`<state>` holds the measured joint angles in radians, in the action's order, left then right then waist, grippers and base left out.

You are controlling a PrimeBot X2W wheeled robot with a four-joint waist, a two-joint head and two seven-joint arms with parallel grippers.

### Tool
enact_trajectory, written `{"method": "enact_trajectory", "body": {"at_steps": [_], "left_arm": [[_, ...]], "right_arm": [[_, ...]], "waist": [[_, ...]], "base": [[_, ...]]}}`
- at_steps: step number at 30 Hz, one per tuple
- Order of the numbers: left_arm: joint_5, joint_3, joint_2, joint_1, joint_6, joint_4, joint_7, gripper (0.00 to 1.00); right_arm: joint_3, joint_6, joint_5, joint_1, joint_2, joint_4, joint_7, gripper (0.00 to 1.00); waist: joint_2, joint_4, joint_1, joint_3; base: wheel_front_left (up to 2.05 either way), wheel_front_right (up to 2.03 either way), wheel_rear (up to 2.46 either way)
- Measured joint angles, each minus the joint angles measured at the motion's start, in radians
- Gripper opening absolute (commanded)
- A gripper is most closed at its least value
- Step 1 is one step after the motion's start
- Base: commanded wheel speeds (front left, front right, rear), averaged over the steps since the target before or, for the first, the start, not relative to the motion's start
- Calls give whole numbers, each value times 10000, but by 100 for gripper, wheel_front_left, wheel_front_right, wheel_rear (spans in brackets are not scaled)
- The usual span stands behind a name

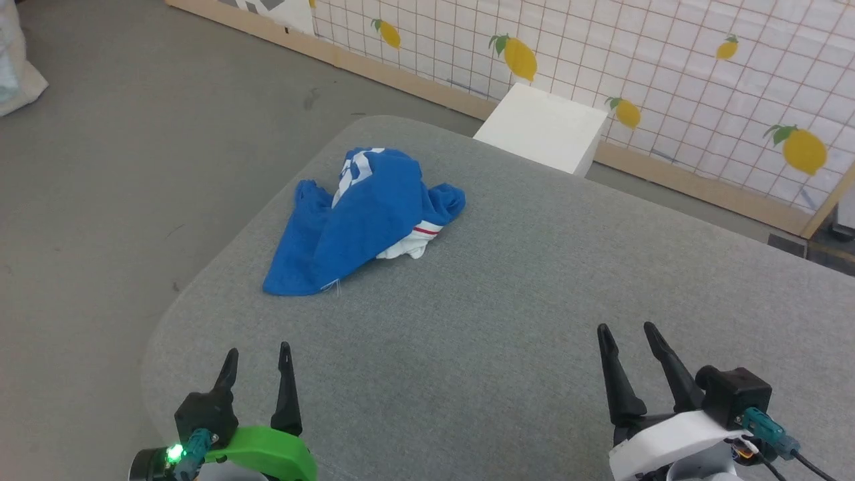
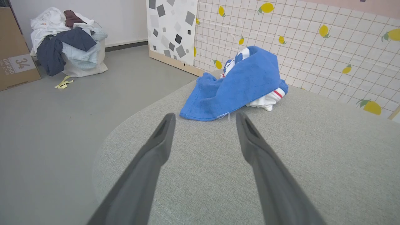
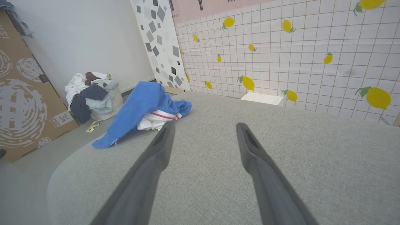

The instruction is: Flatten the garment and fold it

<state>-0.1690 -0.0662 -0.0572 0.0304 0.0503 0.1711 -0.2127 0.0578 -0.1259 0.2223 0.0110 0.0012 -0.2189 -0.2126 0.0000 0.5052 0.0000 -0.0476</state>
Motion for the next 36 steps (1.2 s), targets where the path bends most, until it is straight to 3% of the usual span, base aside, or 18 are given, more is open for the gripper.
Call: {"method": "enact_trajectory", "body": {"at_steps": [21,36], "left_arm": [[-268,-88,-33,-2,121,362,-412,100],[-407,-127,-213,-429,21,474,-441,100]], "right_arm": [[40,-2,359,-44,0,-334,-431,100],[27,-2,387,-130,2,-336,-431,100]], "waist": [[0,724,0,18],[0,641,0,136]], "base": [[0,0,0],[0,0,0]]}}
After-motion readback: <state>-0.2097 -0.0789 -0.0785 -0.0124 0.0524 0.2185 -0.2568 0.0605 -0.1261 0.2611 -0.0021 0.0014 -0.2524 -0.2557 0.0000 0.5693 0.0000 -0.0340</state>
